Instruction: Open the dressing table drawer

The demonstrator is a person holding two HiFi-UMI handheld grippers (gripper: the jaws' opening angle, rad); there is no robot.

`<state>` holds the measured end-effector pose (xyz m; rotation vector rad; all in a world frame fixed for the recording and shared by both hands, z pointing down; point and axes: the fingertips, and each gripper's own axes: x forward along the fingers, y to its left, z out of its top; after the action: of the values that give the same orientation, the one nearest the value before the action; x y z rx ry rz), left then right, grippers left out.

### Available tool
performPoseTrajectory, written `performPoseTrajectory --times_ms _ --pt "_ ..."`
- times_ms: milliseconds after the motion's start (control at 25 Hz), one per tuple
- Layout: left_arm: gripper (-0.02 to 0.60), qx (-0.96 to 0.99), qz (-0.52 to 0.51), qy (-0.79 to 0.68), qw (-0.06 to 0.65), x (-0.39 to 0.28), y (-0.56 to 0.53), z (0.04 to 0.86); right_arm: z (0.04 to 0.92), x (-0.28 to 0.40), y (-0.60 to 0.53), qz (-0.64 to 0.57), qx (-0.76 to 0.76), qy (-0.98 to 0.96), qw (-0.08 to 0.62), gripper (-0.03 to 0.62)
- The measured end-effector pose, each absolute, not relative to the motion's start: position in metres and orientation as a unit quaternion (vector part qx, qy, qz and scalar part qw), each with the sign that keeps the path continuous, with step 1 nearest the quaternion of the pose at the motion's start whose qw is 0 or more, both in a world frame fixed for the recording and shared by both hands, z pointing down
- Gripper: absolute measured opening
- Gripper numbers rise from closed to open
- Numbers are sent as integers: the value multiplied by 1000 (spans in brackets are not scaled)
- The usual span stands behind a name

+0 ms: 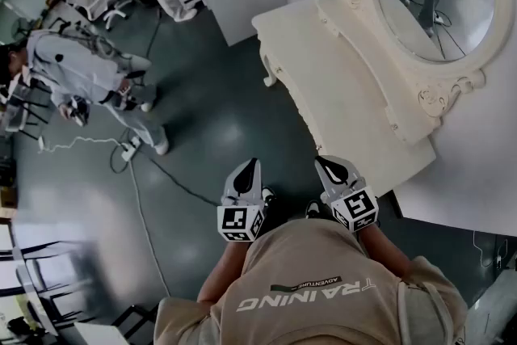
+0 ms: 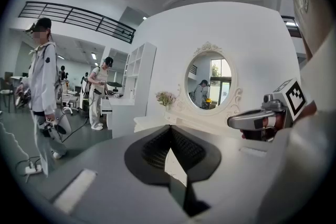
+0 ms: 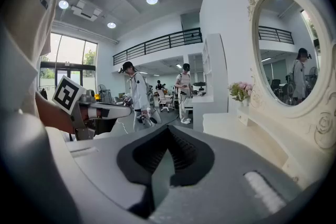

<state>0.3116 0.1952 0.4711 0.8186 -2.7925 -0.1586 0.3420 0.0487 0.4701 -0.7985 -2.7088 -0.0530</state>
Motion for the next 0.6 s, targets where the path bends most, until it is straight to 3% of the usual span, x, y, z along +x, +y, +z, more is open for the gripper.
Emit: performPoseTrajectory --times_ms 600 --pt "18 309 -50 -943 115 232 252 469 461 259 115 -8 -264 -954 140 2"
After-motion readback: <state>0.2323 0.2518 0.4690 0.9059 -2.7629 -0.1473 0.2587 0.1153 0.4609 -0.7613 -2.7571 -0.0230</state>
